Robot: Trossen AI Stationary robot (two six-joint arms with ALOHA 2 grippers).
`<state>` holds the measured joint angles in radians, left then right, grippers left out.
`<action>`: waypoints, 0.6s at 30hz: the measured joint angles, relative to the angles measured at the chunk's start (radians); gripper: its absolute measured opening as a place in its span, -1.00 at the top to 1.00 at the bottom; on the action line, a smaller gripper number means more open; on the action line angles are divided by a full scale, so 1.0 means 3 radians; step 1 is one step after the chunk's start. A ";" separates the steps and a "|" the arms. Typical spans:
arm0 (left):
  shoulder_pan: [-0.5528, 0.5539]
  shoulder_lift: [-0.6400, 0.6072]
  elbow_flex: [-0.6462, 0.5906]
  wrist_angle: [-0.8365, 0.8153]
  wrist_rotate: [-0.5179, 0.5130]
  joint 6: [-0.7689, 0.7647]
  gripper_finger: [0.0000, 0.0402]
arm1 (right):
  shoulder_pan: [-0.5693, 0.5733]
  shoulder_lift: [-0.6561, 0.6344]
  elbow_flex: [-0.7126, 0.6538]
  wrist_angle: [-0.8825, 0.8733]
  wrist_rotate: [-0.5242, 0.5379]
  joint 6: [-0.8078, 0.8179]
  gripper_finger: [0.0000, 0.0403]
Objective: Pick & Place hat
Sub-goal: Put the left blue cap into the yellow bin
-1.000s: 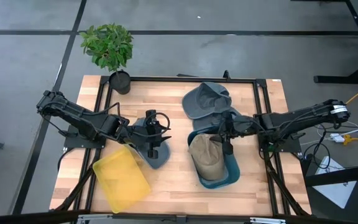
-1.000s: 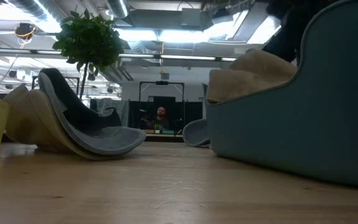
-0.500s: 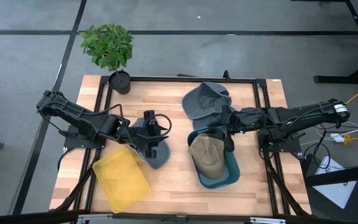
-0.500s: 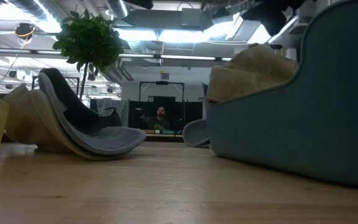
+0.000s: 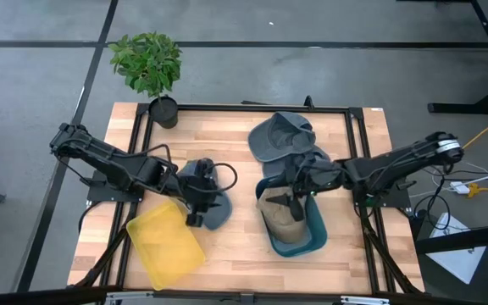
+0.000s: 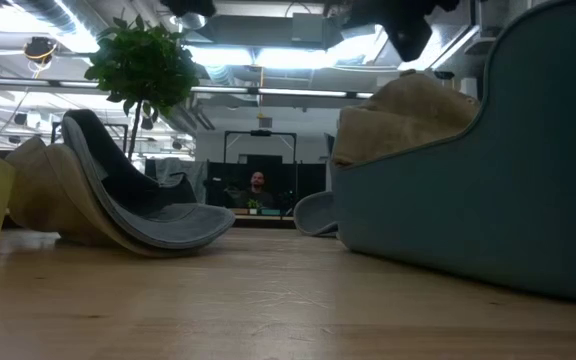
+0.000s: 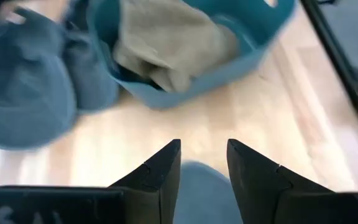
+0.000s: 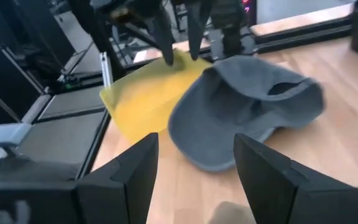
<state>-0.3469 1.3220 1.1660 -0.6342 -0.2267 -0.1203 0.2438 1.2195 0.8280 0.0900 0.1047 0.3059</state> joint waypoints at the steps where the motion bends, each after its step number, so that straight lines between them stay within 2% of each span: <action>1: -0.0012 0.0000 0.0000 -0.0039 0.0065 -0.0003 0.38 | 0.0024 0.0062 0.0000 0.0049 -0.0001 0.0003 -0.03; 7: -0.0207 0.0000 0.0000 -0.0405 0.0294 -0.0001 0.41 | 0.0150 0.0247 -0.0001 0.0099 0.0002 0.0043 -0.03; 18: -0.0541 0.0145 0.0000 -0.1332 0.0042 -0.0231 0.42 | 0.0377 0.0279 -0.0004 -0.0065 0.0403 -0.0130 -0.03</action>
<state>-0.5092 1.3655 1.1660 -1.0338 -0.2142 -0.1897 0.3568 1.3033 0.8269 0.0705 0.2255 0.2670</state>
